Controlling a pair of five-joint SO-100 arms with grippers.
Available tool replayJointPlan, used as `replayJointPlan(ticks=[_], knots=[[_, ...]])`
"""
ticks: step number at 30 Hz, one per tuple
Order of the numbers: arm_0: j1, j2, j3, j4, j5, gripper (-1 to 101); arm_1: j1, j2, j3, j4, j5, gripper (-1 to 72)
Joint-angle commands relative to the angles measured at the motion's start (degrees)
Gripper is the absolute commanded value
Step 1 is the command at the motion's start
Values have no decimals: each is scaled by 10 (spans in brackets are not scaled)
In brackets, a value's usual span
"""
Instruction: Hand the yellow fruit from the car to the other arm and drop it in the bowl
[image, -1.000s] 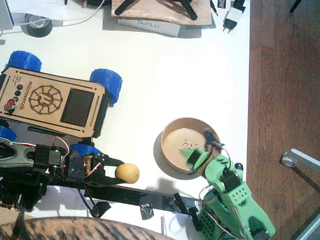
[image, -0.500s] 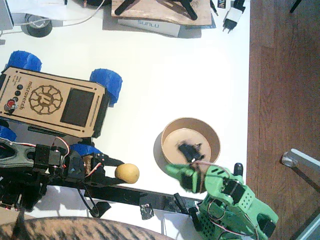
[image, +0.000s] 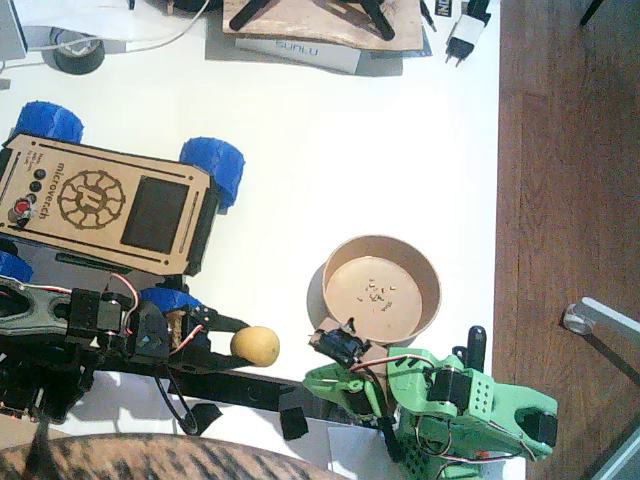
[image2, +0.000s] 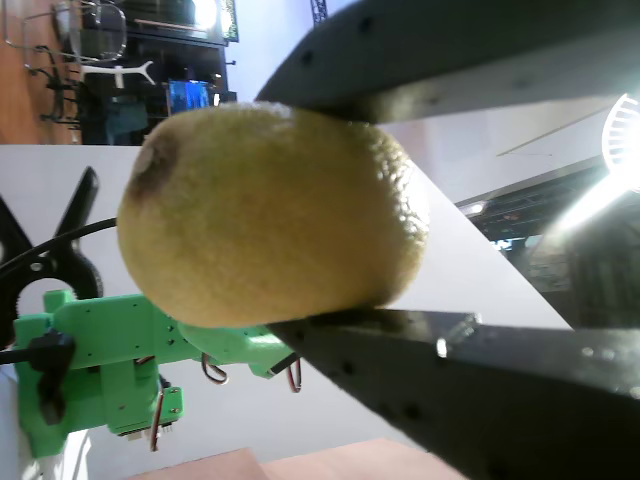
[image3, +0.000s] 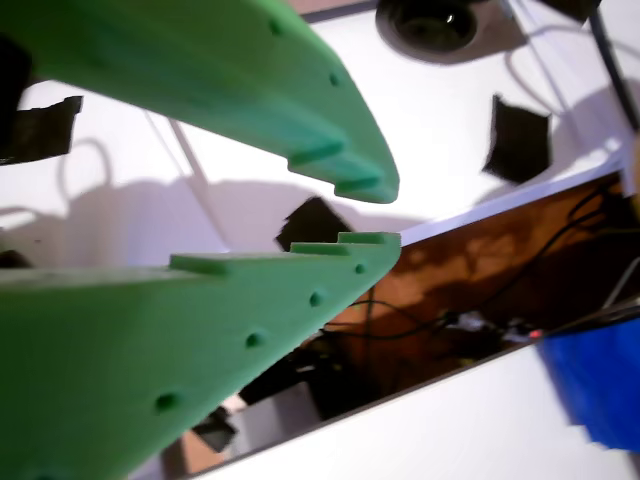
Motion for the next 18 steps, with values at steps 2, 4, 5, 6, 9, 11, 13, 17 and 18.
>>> replayJointPlan(ticks=[2,4,5,6,9,11,13,17,18], knots=[[1,22,-9,-25,-9,0,1,-5,-3,-54,-19,0],[1,22,-9,-25,-9,0,1,-10,3,-89,-26,0],[1,22,-9,-25,-9,0,-1,-16,4,-106,-29,0],[2,21,-9,-25,-9,0,-2,-21,4,-122,-33,0],[2,20,-9,-28,-10,0,2,-38,6,-170,-41,0],[3,20,-9,-32,-10,0,12,-46,7,-191,-42,0],[3,20,-9,-34,-10,0,25,-48,9,-209,-42,13],[1,14,-9,-50,-10,0,56,-56,11,-239,-37,79],[1,12,-9,-53,-10,0,61,-62,11,-242,-35,90]])
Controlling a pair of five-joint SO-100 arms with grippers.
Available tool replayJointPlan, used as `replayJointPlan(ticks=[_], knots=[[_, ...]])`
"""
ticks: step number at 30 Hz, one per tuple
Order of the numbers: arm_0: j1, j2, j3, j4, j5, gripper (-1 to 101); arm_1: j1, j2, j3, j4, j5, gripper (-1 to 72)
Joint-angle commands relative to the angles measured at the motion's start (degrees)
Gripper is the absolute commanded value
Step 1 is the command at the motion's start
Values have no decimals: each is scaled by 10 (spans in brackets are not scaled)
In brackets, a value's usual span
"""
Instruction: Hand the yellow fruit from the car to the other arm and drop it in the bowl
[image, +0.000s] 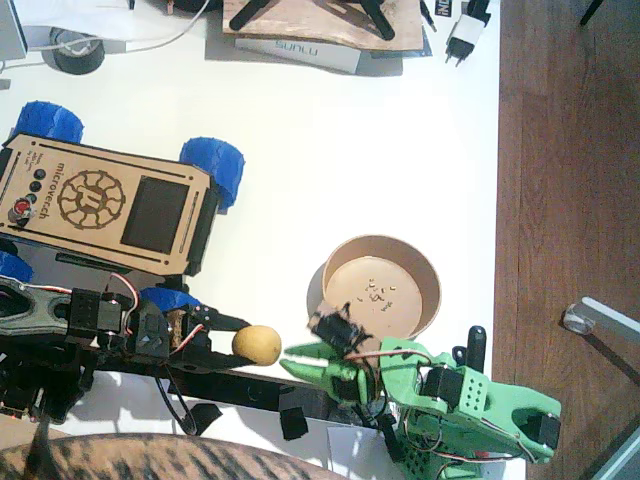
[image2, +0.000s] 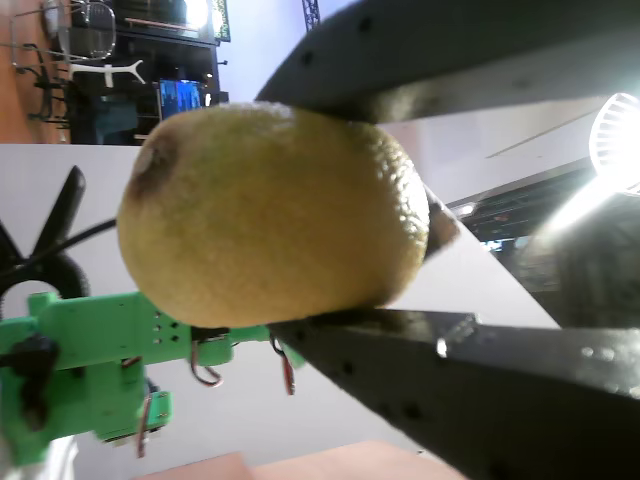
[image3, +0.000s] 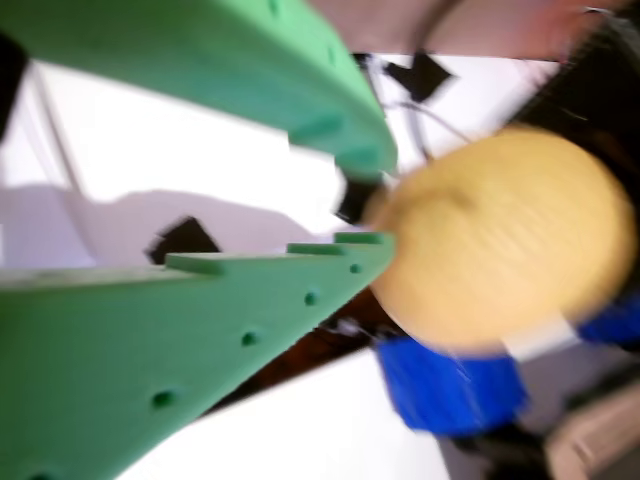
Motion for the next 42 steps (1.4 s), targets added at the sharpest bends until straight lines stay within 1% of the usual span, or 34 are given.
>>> replayJointPlan(ticks=[1,7,8,11,16,22,25,29,38,42], knots=[[1,11,-9,-29,-10,0,20,-13,-3,-21,3,106],[-1,9,-9,-30,-10,0,56,-60,-16,-11,104,239],[-2,8,-9,-30,-10,0,60,-74,-21,-7,116,248],[-3,2,-9,-40,-10,0,66,-107,-31,-1,127,259],[-3,1,-9,-43,-10,0,75,-148,-29,-34,123,265],[-3,-4,-9,-44,-10,0,85,-205,-47,-84,105,268],[-3,-8,-9,-44,-10,0,96,-217,-54,-96,93,271],[-3,-11,-9,-44,-10,0,108,-227,-62,-98,75,266],[-3,-16,-9,-47,-10,0,122,-209,-66,-97,57,266],[-3,-21,-9,-51,-10,0,132,-201,-64,-99,38,259]])
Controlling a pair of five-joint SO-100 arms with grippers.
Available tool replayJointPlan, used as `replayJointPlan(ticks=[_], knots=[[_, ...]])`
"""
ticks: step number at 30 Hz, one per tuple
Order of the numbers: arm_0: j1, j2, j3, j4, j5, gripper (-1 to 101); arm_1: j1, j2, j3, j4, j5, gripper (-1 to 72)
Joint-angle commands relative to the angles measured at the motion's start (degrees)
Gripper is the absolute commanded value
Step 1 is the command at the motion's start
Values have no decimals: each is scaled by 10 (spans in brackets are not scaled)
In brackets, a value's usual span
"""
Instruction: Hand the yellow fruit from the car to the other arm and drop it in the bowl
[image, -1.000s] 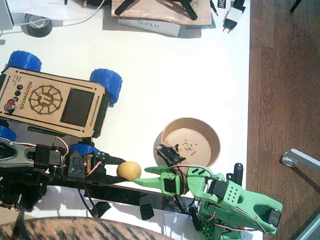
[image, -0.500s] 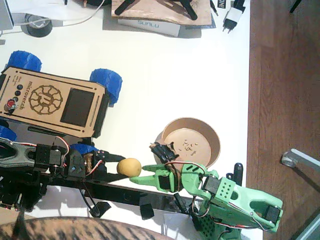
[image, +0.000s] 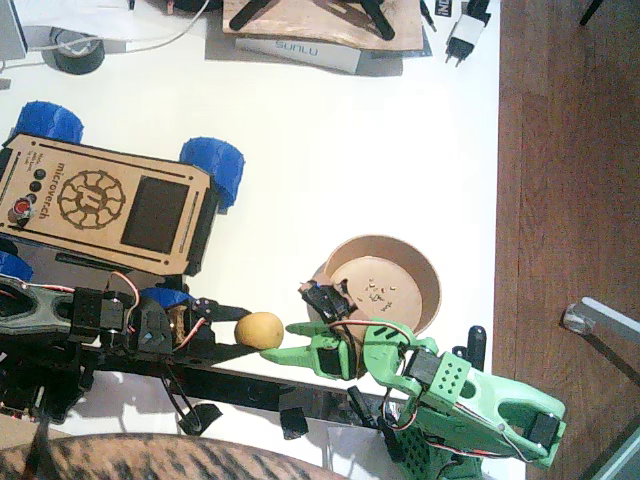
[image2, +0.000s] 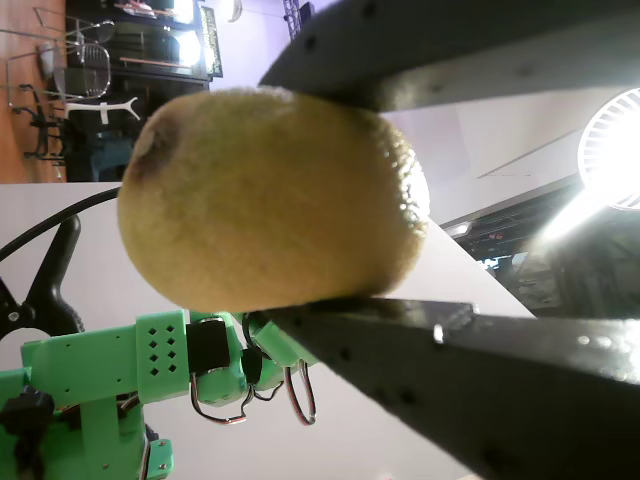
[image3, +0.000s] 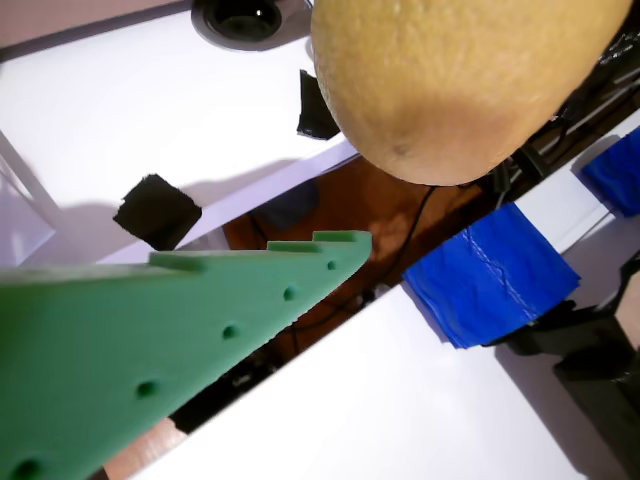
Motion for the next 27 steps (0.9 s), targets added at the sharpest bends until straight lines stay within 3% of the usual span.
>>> replayJointPlan(ticks=[1,7,27], knots=[[2,0,-10,-25,-6,0,32,17,-36,-28,-18,258],[2,-5,-10,-27,-6,0,43,20,-42,-55,-42,258],[2,-9,-9,-29,-6,0,72,98,-17,-53,-45,258]])
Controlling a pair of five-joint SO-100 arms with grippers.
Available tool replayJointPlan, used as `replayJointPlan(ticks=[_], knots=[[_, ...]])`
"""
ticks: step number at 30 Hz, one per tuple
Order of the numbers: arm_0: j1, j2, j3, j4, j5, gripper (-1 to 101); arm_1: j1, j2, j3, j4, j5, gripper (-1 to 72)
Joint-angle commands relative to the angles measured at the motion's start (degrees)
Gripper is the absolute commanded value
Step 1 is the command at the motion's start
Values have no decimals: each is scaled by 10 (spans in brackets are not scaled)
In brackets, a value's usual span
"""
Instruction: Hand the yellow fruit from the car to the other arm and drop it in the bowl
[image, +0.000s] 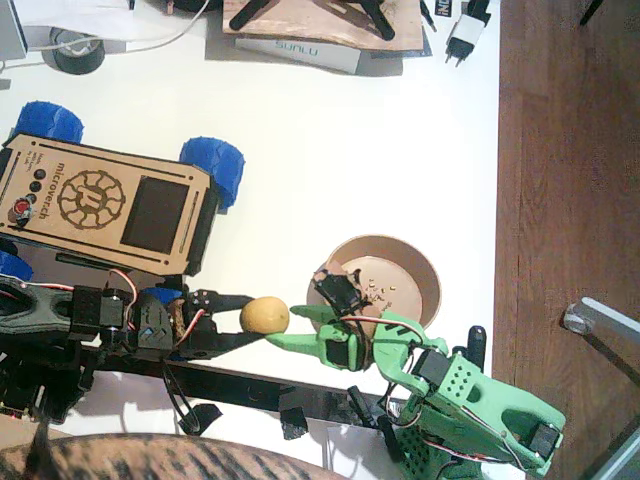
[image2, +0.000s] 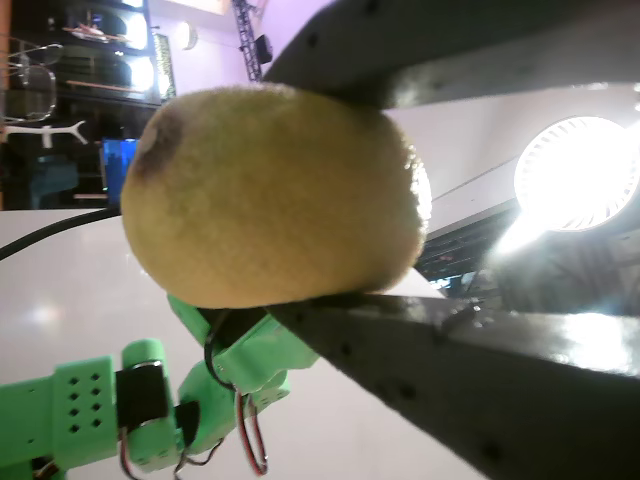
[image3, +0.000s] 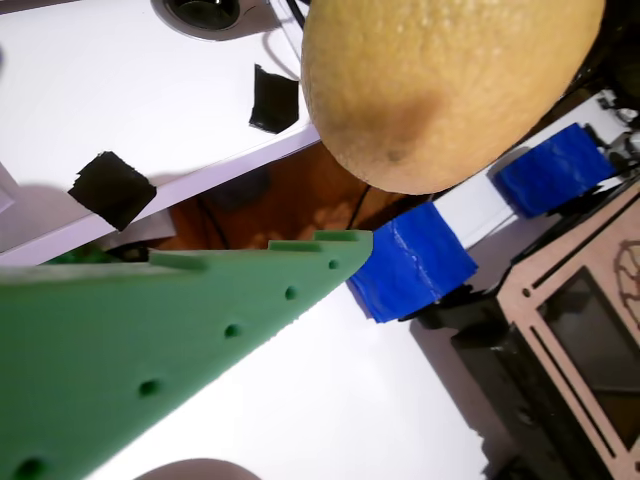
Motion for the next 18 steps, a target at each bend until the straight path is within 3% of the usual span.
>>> replayJointPlan(ticks=[1,14,18], knots=[[5,-6,-6,-1,-2,0,29,29,-18,-25,-2,258],[5,-10,-6,-3,-2,0,33,30,-14,-7,4,291],[5,-10,-6,-3,-2,0,37,26,-11,6,57,383]])
